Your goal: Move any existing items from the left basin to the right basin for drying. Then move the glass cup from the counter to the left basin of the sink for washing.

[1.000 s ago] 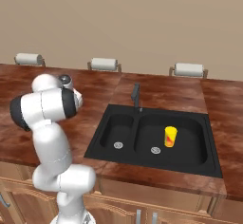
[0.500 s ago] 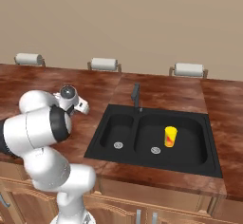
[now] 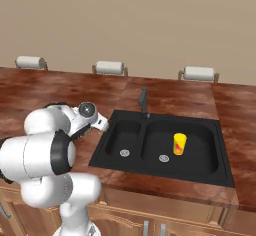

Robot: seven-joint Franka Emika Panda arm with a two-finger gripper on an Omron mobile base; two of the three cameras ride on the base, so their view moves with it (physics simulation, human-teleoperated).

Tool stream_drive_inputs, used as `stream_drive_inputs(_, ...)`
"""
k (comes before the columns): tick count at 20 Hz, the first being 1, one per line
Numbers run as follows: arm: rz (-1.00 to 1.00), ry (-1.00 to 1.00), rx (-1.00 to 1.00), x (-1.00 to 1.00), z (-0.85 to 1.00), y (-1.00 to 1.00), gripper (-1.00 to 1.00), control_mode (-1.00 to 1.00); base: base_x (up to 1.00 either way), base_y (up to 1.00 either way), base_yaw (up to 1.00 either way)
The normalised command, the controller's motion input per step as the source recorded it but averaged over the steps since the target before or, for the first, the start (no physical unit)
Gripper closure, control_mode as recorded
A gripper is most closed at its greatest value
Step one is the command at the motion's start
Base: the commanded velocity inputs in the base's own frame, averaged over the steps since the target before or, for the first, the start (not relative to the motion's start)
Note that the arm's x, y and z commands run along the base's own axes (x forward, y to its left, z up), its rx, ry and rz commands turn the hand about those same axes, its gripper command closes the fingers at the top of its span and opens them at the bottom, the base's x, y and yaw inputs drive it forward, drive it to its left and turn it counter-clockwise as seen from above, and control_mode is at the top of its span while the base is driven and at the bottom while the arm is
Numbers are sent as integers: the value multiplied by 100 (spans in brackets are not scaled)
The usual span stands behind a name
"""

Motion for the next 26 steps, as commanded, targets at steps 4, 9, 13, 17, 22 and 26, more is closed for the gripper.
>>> stream_drive_inputs(4,-26,26,0,0,1,-57,100,-100,0,0,0)
stream_drive_inputs(9,-31,26,0,0,15,-50,100,-100,0,0,0)
stream_drive_inputs(13,-27,16,0,0,35,-48,100,-100,0,0,0)
stream_drive_inputs(17,-24,12,0,0,41,-44,100,-100,0,0,0)
stream_drive_inputs(22,-21,17,0,0,19,-33,100,-100,0,0,0)
stream_drive_inputs(26,-14,18,0,0,-1,-18,100,-100,0,0,0)
